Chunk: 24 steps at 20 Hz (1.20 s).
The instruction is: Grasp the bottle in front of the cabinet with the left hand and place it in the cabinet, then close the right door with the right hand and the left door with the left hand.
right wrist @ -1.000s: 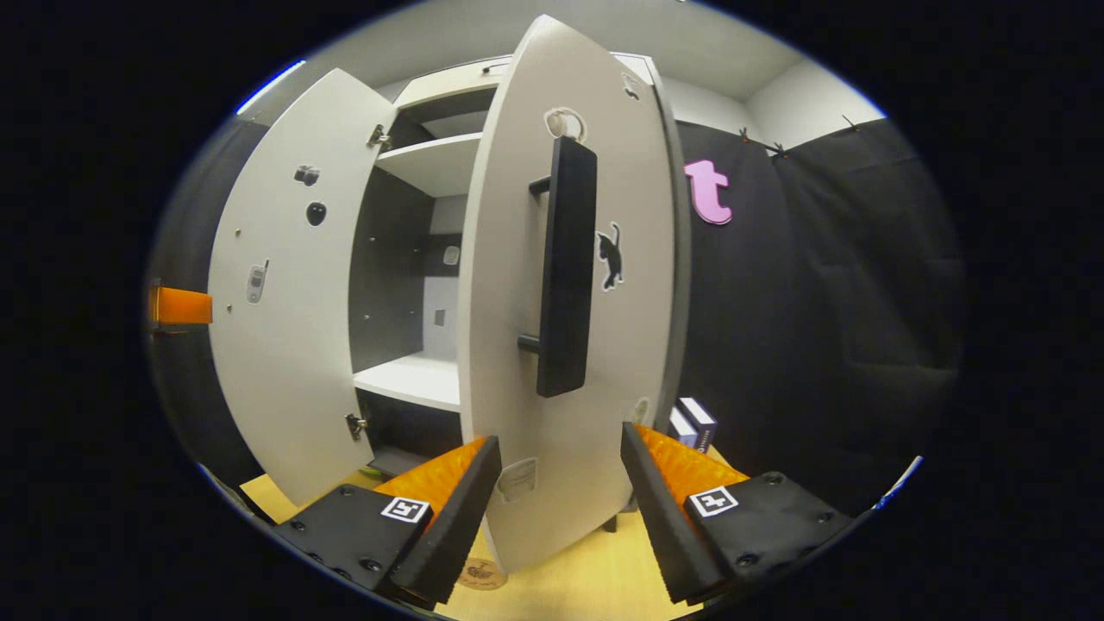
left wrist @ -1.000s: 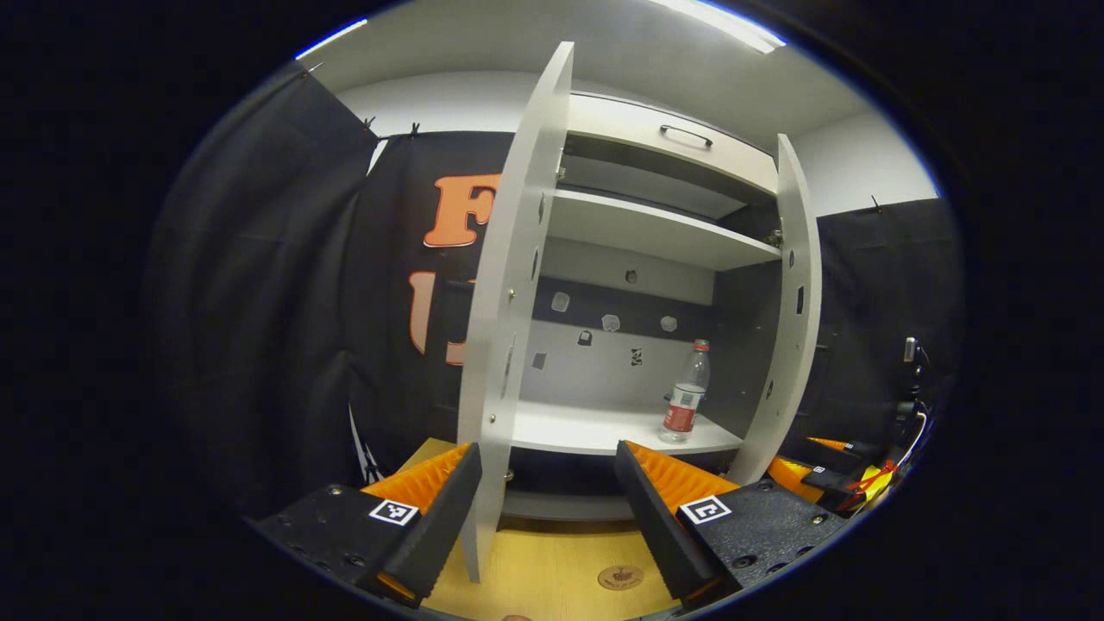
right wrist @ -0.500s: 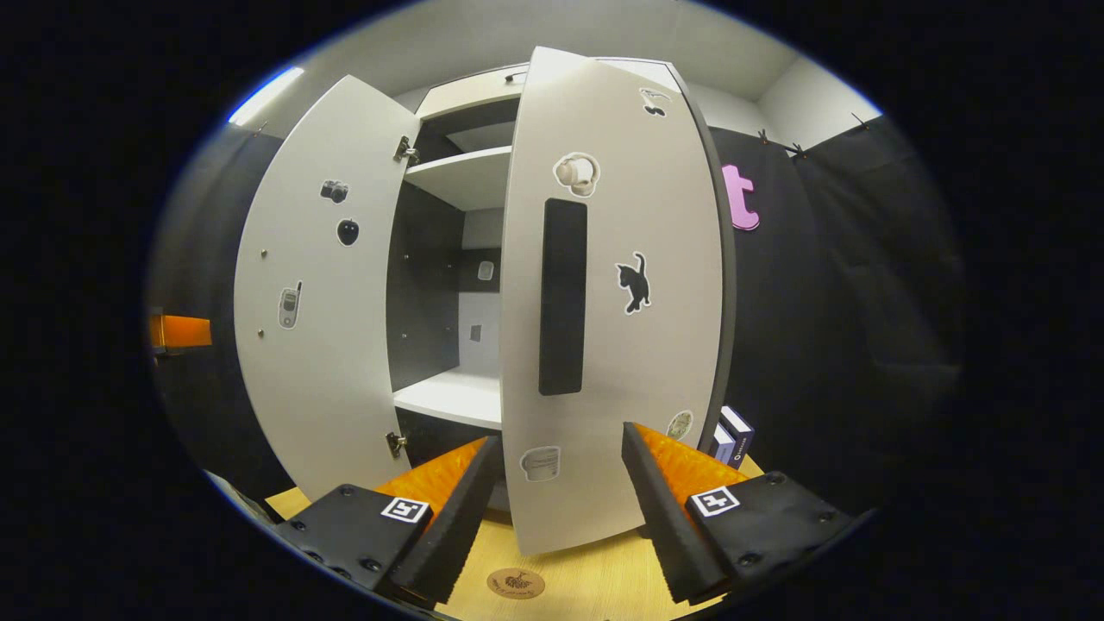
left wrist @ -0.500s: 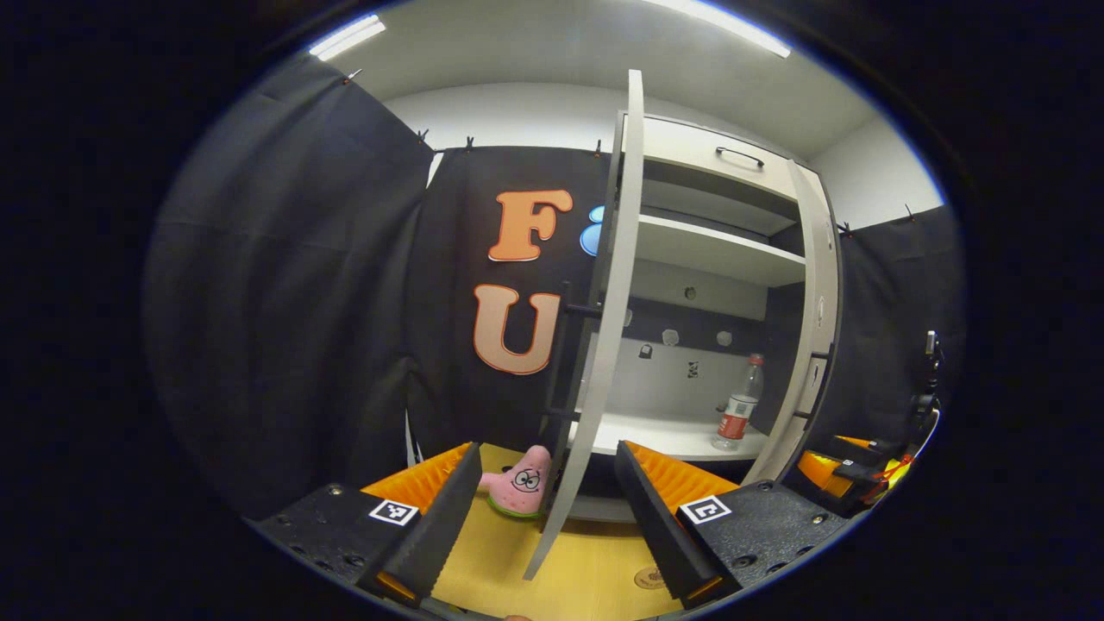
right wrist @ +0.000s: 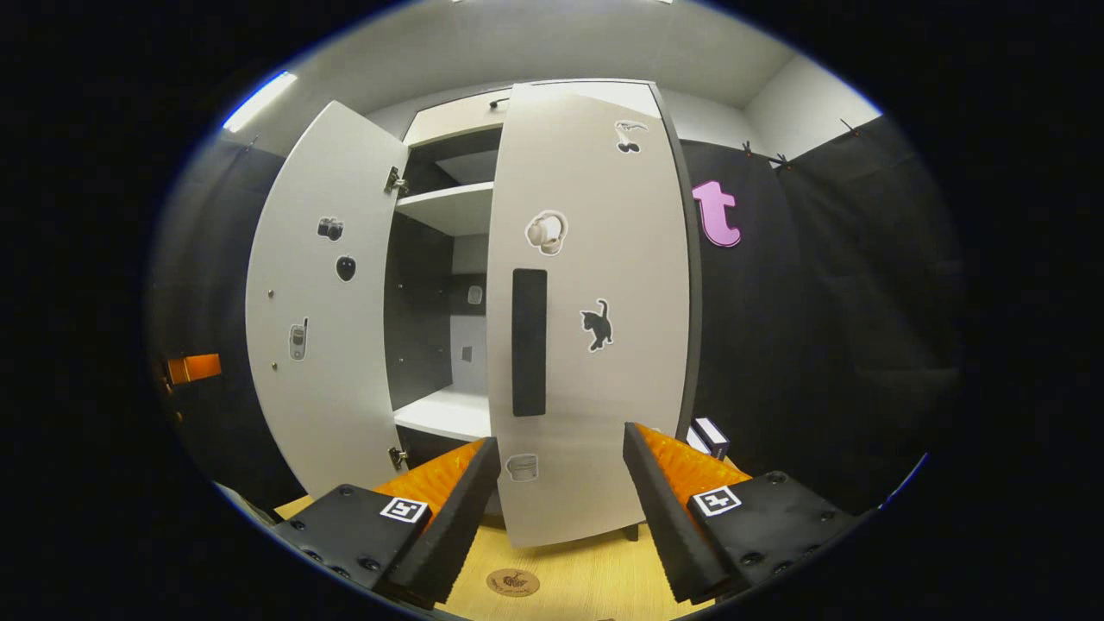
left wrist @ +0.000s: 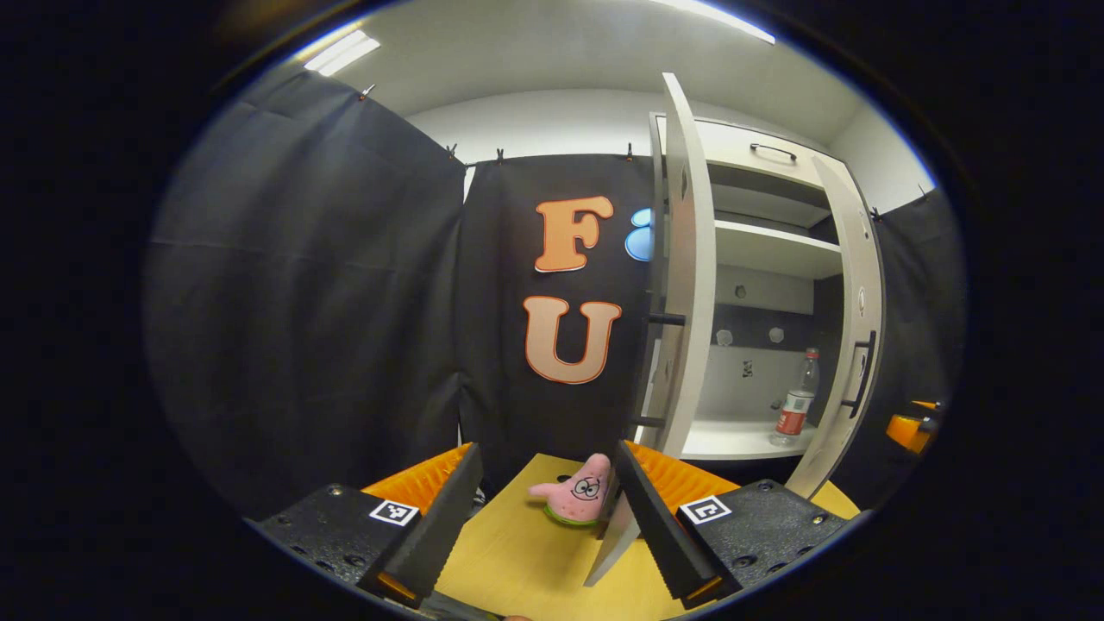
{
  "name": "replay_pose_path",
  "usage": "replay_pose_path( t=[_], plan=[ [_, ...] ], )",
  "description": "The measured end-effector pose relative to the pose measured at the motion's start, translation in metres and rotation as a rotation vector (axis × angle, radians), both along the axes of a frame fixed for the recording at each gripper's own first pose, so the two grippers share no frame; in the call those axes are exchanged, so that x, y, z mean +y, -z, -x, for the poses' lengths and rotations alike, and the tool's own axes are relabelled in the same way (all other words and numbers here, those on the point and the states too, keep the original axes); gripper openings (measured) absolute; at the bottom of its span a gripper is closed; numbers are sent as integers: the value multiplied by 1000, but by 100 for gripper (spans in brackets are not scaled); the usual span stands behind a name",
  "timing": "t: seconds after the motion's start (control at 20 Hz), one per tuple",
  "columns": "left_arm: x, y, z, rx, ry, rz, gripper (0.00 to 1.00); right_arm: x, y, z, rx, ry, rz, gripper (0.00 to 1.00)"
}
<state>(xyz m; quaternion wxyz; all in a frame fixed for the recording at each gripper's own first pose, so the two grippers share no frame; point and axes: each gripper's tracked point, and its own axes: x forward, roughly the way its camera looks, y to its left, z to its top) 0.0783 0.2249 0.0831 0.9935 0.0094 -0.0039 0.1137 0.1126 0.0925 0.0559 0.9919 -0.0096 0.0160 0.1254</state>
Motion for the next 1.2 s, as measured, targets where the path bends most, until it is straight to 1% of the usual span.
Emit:
replay_pose_path(
  t=[0.15,0.25,0.3,0.35,0.4,0.45,0.6,0.7,0.75,0.85,0.9,0.95,1.0,1.05,1.15,1.2],
  plan=[
    [14,8,-13,11,-20,9,95,-16,-11,8,-25,36,17,95],
    [15,15,-23,22,-14,11,95,-26,-17,13,-37,55,19,95],
    [17,16,-29,22,-14,7,97,-30,-19,15,-39,62,19,95],
    [17,16,-35,25,-14,7,95,-35,-20,16,-40,70,20,95],
    [17,19,-39,29,-12,14,95,-40,-21,18,-40,81,23,95],
    [16,20,-41,30,-7,26,93,-46,-22,20,-42,95,27,95],
    [3,27,-54,37,25,54,93,-62,-24,23,-48,125,36,95],
    [-3,32,-60,51,32,55,97,-72,-26,25,-53,142,39,95],
    [-5,35,-62,58,31,52,97,-77,-28,26,-56,151,41,95],
    [-2,33,-64,60,13,18,92,-85,-29,28,-63,165,40,95],
    [-3,33,-63,60,5,14,95,-89,-30,28,-67,170,37,95],
    [-3,33,-63,60,1,20,95,-92,-31,28,-70,173,34,95],
    [-3,34,-63,60,-2,29,93,-94,-31,28,-71,174,30,95],
    [-4,34,-62,63,-7,36,95,-94,-31,28,-73,173,25,89],
    [-4,36,-62,68,-18,38,95,-95,-30,26,-74,166,17,89],
    [-5,36,-60,70,-22,36,95,-95,-29,26,-74,163,14,95]
  ],
)
